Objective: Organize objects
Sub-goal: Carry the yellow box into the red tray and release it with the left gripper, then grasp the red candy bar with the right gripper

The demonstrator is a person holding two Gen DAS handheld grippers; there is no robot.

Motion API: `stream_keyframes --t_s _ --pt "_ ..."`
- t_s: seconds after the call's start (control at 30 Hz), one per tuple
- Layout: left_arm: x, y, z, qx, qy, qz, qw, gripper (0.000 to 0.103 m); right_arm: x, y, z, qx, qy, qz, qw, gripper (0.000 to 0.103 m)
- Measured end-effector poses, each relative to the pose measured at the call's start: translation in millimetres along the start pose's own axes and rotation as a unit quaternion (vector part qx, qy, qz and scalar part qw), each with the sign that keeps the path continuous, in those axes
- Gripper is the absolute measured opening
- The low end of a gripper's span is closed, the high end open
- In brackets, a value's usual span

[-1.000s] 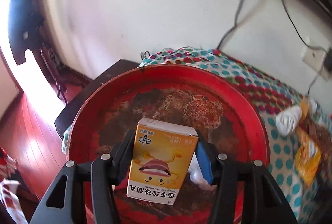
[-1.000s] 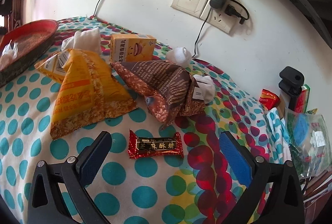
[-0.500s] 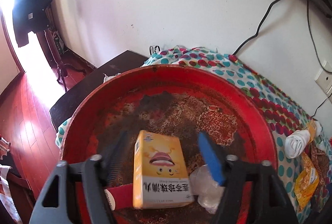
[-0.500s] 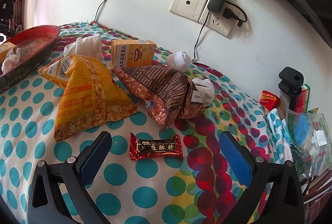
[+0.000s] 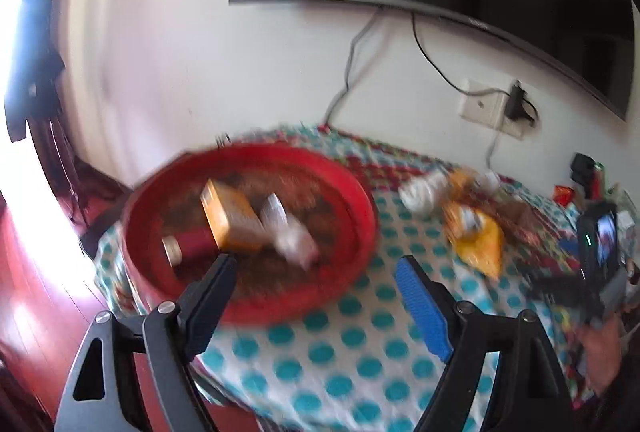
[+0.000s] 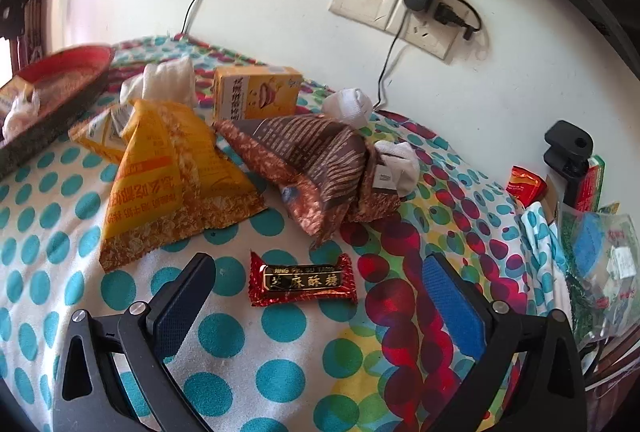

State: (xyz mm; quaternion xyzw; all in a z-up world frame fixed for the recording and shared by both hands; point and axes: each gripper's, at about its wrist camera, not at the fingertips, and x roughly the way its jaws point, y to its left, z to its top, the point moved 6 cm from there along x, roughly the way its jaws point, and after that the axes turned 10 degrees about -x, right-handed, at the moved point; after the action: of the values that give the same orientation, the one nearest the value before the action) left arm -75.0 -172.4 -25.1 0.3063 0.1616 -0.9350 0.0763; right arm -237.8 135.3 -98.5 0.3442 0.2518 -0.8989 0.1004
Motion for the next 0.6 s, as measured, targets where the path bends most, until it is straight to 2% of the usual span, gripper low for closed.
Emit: stream_keyframes --t_s 0.07,0.13,0.2,0.27,0.47,0.5,0.53,0.6 --pt "-8.5 -7.4 -25.8 -0.009 0.004 -0.027 0.9996 0.084 -1.7 -5.9 -2.8 0.017 -0.005 0.013 1.000 0.103" --pt "-16.6 -17.3 -43.6 0.010 -0.011 -0.047 0.9988 0.084 -3.3 -7.4 -5.5 0.014 -0.005 0.017 1.000 0.103" --pt "-19.3 -21.8 -52.8 0.033 -0.032 -0.042 0.9981 0.084 -6.8 -8.7 -11.4 0.008 0.000 0.015 1.000 0.103" --pt "-17.4 -27.2 -61.7 0.052 -0.034 -0.053 0.9966 0.084 -9.2 -9.3 -17.5 0.008 0.006 0.035 0.999 0.103" --pt "-0.6 -29.2 -74.2 0.044 -0.004 -0.073 0.9963 0.084 -8.1 -8.3 -17.6 0.025 0.015 0.053 0.998 0.101" --pt "-0.7 -29.1 -75.2 0.045 -0.003 -0.073 0.9963 0.084 -4.0 -7.5 -15.3 0.034 0.016 0.066 0.997 0.096" --pt "-2.0 -30.1 -76.0 0.047 -0.004 -0.076 0.9960 0.084 0.6 -5.0 -13.3 0.039 0.019 0.084 0.996 0.082" --pt "-4.7 -29.7 -75.1 0.046 -0.008 -0.077 0.9959 0.084 10.0 0.7 -9.2 0.027 0.032 0.084 0.996 0.070"
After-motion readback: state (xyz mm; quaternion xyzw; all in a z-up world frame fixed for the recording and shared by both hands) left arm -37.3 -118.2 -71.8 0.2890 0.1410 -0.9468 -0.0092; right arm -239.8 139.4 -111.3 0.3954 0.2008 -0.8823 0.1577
